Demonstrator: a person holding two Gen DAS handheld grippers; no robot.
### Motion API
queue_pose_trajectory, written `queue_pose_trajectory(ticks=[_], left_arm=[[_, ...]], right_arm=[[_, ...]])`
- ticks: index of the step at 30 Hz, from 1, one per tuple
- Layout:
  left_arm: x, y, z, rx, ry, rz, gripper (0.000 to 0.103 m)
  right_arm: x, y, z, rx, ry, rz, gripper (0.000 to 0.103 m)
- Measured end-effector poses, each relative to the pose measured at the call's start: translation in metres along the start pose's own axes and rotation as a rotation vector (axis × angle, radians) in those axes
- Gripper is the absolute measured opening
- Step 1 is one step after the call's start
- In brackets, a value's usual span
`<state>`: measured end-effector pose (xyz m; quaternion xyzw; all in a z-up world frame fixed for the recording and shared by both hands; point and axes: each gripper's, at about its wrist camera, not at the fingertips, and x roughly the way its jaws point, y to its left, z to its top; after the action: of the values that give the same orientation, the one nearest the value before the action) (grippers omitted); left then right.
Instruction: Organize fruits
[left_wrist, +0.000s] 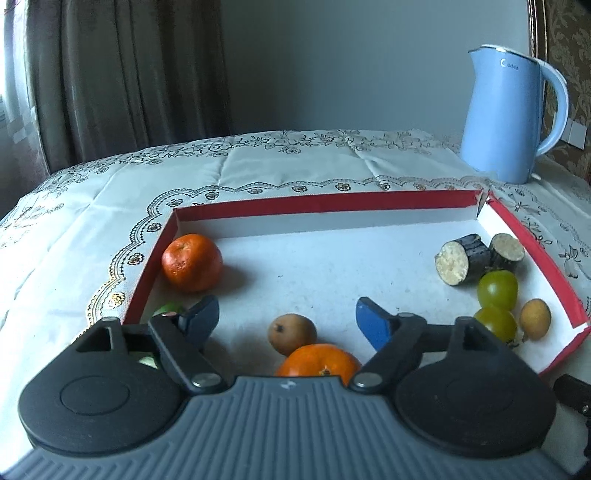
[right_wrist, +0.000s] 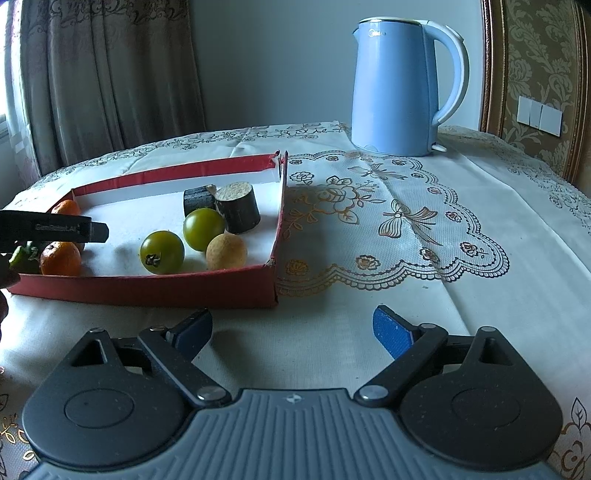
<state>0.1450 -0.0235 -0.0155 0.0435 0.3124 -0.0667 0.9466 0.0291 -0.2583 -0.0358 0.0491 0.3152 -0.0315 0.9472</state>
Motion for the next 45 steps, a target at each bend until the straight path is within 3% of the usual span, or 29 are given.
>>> queue_pose_trajectory(ticks=[2, 6, 12, 17, 20, 31, 45], left_arm=[[-0.004, 0.002, -0.001, -0.008, 0.003, -0.005, 0.081], [-0.021, 0.007, -0.006, -0.034, -0.02, -0.008, 0.093], [-0.041, 0.008, -0.01, -0.028, -0.063, 0.009, 0.095], [-0.066, 0.006, -0.02, -0.035, -0.085, 0.0, 0.097], [-0.083, 0.007, -0.026, -0.052, -0.103, 0.001, 0.101], [-0.128, 0.004, -0.042, -0.074, -0.12, 0.039, 0.103], [-0.144, 0.011, -0.052, -0.101, -0.123, 0.06, 0.103]], right_arm=[[0.0, 0.0, 0.0, 0.001, 0.0, 0.0, 0.095], [0.0, -0.001, 0.0, 0.008, -0.003, 0.004, 0.095], [0.0, 0.001, 0.001, 0.003, -0.001, -0.02, 0.098], [-0.004, 0.003, 0.0, 0.016, -0.019, -0.093, 0.099], [-0.007, 0.008, -0.003, 0.037, 0.001, -0.077, 0.099], [-0.028, 0.057, 0.001, -0.044, -0.033, -0.056, 0.099], [-0.039, 0.087, 0.001, -0.121, -0.051, -0.042, 0.099]])
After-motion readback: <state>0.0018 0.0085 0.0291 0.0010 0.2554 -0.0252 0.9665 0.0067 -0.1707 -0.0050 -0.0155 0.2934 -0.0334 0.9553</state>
